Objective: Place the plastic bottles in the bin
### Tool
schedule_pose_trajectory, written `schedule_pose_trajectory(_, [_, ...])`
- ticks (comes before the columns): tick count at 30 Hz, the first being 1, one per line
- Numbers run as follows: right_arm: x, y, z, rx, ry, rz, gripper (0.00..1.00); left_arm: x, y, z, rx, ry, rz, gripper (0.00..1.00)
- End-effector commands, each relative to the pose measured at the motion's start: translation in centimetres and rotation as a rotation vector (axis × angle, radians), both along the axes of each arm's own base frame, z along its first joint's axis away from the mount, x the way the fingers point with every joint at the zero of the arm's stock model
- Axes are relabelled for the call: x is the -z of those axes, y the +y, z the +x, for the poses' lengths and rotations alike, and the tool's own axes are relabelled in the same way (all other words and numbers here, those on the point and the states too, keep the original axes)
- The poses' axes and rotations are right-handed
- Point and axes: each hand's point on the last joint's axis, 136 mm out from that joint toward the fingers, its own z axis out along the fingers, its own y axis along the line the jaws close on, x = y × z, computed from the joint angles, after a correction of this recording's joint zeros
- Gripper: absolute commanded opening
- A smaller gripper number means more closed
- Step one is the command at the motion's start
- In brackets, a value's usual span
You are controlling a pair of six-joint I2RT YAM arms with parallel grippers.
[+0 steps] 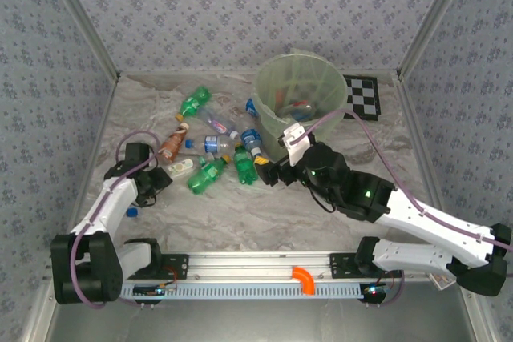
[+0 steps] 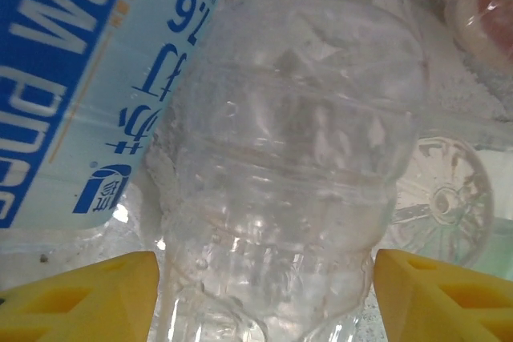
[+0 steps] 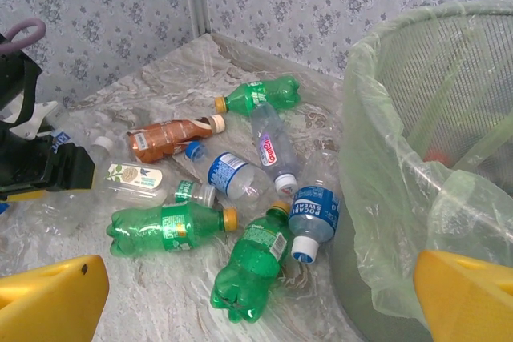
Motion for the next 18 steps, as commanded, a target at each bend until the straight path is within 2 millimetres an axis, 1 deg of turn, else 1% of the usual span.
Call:
schedule_pose_trajectory(1, [-1.8, 0.1, 0.0, -0.002, -0.002, 0.044, 1.00, 0.2, -0.5, 0.4, 0.004, -0.021, -0.035, 0.70])
schedule_pose_trajectory(5, [-1.6, 0.5, 0.0, -0.005, 0.004, 0.048, 1.00, 0.3, -0.7, 0.5, 0.011, -0.029, -0.046, 0.70])
schedule_pose_trajectory(10, [-1.6, 0.9, 0.0, -0.013, 0.012, 0.046, 1.00, 1.2, -0.9, 0.5, 0.018, -0.007, -0.055, 0.69])
schedule_pose_trajectory(14, [-1.7, 0.7, 0.0, -0.009, 0.011, 0.044, 1.00, 1.6, -1.1, 0.7, 0.021, -0.001, -0.066, 0.73])
schedule_pose_trajectory(18, [-1.6, 0.5, -0.1, -0.007, 0.010, 0.047, 1.00, 1.6, -1.1, 0.7, 0.024, 0.002, -0.064, 0.73])
